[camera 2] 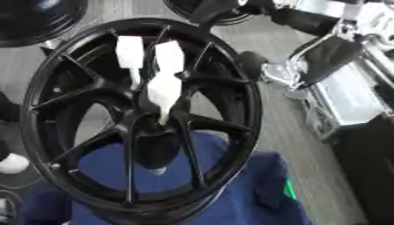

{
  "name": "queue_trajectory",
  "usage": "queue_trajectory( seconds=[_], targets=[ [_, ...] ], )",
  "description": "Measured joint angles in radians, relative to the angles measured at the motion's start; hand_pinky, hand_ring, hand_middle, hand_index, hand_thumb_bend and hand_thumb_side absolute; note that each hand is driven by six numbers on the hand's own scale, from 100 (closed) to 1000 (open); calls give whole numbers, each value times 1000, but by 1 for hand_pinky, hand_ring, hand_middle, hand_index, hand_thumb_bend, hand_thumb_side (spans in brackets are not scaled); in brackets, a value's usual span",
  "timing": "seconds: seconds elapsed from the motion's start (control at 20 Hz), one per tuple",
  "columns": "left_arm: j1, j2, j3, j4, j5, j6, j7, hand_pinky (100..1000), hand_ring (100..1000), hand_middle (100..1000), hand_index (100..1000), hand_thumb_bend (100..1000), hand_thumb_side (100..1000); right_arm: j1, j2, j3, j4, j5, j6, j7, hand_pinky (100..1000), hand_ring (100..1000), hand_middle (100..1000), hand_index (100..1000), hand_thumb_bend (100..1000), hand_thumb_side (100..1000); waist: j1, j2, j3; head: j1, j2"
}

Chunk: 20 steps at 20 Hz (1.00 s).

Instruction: Pull the pin out of the wheel hub.

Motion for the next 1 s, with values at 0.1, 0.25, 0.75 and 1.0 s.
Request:
queue_trajectory(
  seconds=[0.1, 0.25, 0.75, 1.0],
  targets=[
    [0, 9, 6, 0, 2, -3, 4, 472, 712, 665, 696, 136, 746, 10, 4, 20, 0, 47, -6, -1, 942, 856, 861, 913, 100, 530, 0, 0, -3, 1, 4],
    [11, 39, 11, -1, 5, -6, 7, 470, 712, 665, 696, 116, 742, 18, 5, 44, 0, 103, -11, -5, 941, 859, 862, 914, 100, 524, 2, 0, -3, 2, 7],
    [68, 189, 18, -12, 5, 0, 18, 469, 713, 666, 696, 100, 733, -17, 5, 88, 0, 213, 20, -51, 938, 864, 861, 911, 100, 283, 9, 0, 12, -24, 8],
    [82, 218, 22, -12, 12, 4, 23, 469, 714, 666, 696, 100, 736, -33, 8, 93, 0, 258, 65, -76, 940, 862, 857, 907, 100, 210, 14, 0, 20, -34, 14]
  ],
)
